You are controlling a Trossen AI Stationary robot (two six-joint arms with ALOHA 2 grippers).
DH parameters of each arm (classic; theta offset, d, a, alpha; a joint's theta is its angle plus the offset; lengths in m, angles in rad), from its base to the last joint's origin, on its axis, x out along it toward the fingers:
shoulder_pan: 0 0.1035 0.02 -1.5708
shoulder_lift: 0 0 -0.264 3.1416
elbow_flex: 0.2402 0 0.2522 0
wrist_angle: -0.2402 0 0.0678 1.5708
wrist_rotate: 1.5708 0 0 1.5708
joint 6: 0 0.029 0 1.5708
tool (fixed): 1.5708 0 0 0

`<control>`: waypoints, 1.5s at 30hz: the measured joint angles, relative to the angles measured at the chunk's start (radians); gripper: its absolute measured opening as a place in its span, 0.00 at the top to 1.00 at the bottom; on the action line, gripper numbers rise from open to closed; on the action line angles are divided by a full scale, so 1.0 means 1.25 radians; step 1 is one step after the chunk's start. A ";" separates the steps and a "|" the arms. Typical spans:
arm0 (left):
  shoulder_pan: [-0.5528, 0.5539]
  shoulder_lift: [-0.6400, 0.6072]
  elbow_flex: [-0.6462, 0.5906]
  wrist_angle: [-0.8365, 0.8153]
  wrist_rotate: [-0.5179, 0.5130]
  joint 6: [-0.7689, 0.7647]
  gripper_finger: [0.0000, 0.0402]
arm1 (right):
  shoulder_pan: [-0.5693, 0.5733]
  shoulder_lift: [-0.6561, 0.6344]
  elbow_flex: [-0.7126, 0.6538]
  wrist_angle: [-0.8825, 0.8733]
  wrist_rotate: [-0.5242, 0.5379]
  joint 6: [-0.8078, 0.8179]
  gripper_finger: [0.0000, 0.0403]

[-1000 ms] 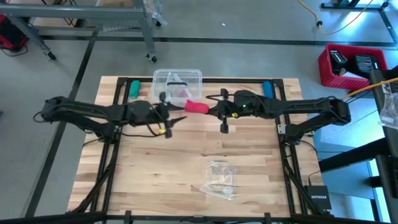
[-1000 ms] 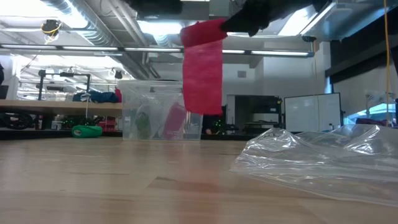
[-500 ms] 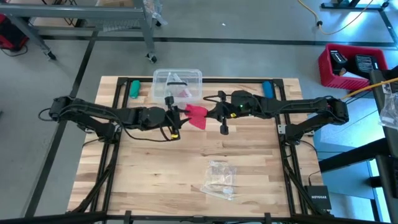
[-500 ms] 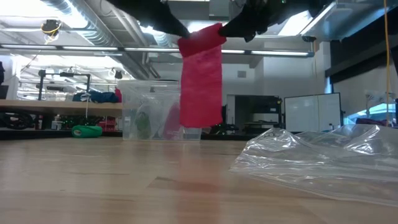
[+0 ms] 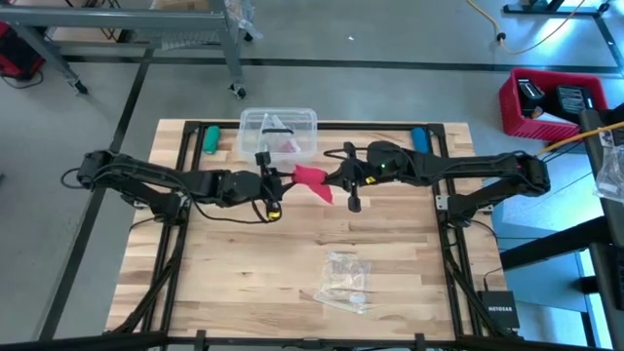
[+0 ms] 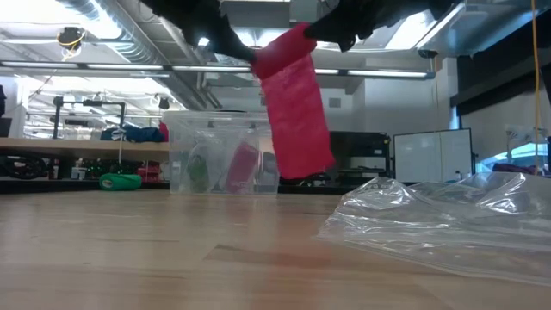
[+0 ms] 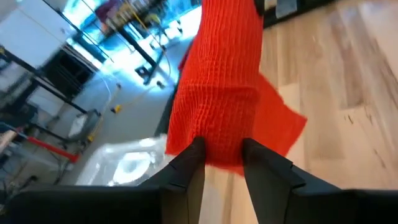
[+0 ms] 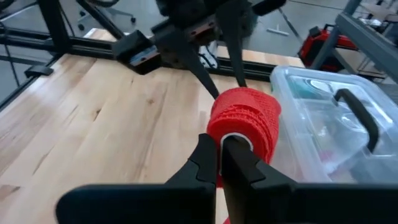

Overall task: Roll bandage
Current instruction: Roll the red bandage

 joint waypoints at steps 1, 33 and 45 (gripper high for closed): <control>-0.007 -0.003 0.000 0.014 -0.002 0.009 0.76 | 0.000 -0.001 0.001 0.000 0.010 0.009 0.98; -0.019 0.081 0.018 -0.056 -0.167 0.097 0.77 | 0.009 -0.002 0.000 0.116 -0.003 0.273 1.00; -0.077 -0.063 0.055 -0.122 -0.168 0.013 0.77 | 0.010 -0.035 0.003 0.014 -0.022 0.187 1.00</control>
